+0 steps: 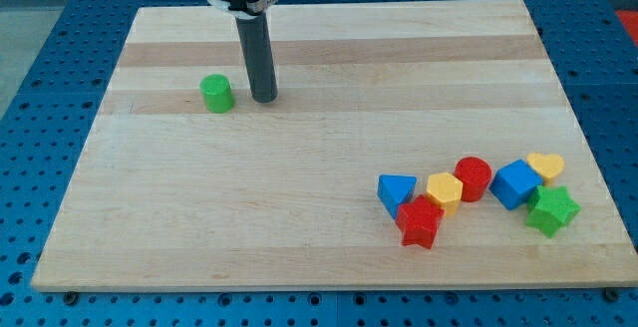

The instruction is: Slide the green circle to the center left

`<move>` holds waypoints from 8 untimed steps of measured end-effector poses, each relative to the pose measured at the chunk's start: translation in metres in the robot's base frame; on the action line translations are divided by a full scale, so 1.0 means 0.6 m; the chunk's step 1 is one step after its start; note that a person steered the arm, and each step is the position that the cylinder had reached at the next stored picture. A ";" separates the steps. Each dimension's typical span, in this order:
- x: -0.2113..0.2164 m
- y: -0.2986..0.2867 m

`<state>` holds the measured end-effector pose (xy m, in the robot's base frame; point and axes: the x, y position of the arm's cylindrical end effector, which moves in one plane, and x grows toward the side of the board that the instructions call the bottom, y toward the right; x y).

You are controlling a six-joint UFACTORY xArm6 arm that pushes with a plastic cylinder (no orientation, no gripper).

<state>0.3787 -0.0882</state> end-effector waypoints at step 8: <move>-0.004 -0.107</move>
<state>0.3760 -0.1525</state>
